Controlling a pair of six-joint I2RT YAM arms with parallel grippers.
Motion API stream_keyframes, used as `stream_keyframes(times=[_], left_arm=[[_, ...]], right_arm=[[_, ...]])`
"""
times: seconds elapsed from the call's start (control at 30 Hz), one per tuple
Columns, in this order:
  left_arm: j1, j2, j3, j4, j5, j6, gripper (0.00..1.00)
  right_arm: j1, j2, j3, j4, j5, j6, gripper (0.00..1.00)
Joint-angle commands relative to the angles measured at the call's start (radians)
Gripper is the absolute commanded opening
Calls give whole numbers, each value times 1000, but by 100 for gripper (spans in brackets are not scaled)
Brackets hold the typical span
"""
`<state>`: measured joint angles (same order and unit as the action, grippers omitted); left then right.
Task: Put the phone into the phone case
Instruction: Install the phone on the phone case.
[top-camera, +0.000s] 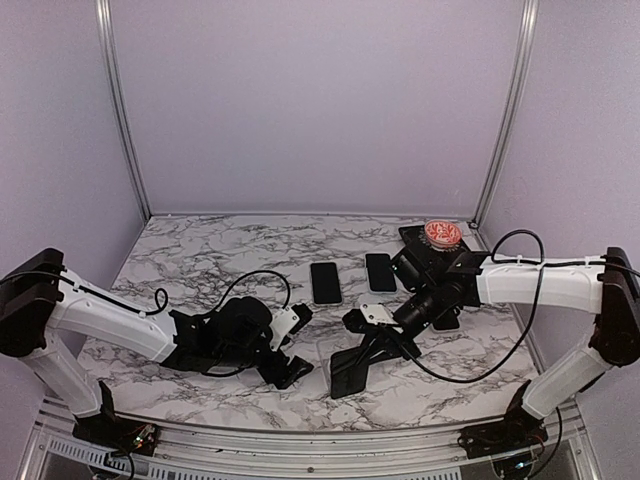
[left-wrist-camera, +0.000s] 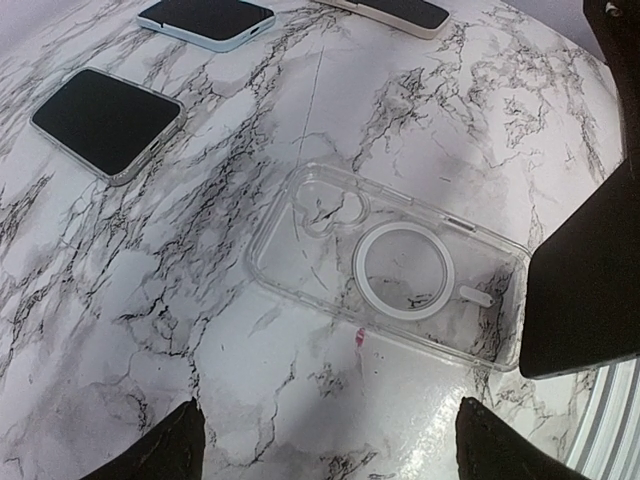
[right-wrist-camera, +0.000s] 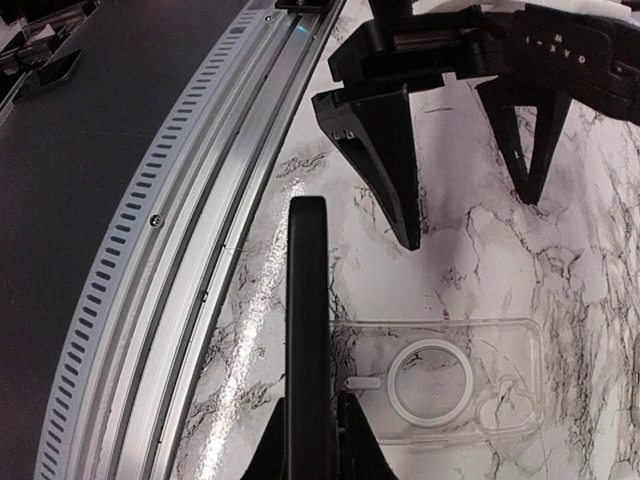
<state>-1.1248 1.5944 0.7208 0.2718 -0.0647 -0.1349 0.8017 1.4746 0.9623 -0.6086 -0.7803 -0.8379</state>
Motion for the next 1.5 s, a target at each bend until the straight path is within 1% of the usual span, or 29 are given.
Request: stream_keyframes(times=[0.0,0.07,0.17,0.33,0.4,0.5,0.6,0.8,0.97,1.13,1.2,1.3,1.47], left_arm=[[3,12,35,-27,-7,-2,87],[4,8,32,-31,-8,2,87],[5,3,31,-40,-7,10,87],[5,3,37,-54,-12,6,87],[5,5,38,-55,-10,5,87],[5,9,37,-57,-8,2,87],[5,11,36,-58,-9,3,87],[6,13,42,-66,-10,3,87],[5,10,34,-71,-16,3,87],[5,12,36,-71,-8,3,87],[5,5,37,-70,17,8,86],[5,-29,35,-37,82,20,84],[5,-70,-9,119,192,16,83]], right_arm=[[14,-4,-20,83,-48,90,0],[14,-4,-29,97,-17,103,0],[13,-5,-22,98,-10,99,0],[14,-8,40,37,-15,66,0],[16,-12,58,8,6,55,0],[14,-23,53,-5,43,35,0],[14,-21,39,12,42,26,0],[15,29,31,15,56,25,0],[15,55,34,-20,12,44,0],[16,38,17,-14,-111,67,0],[16,41,16,-12,-114,86,0],[15,60,7,22,-77,138,0],[15,96,-7,113,-13,199,0]])
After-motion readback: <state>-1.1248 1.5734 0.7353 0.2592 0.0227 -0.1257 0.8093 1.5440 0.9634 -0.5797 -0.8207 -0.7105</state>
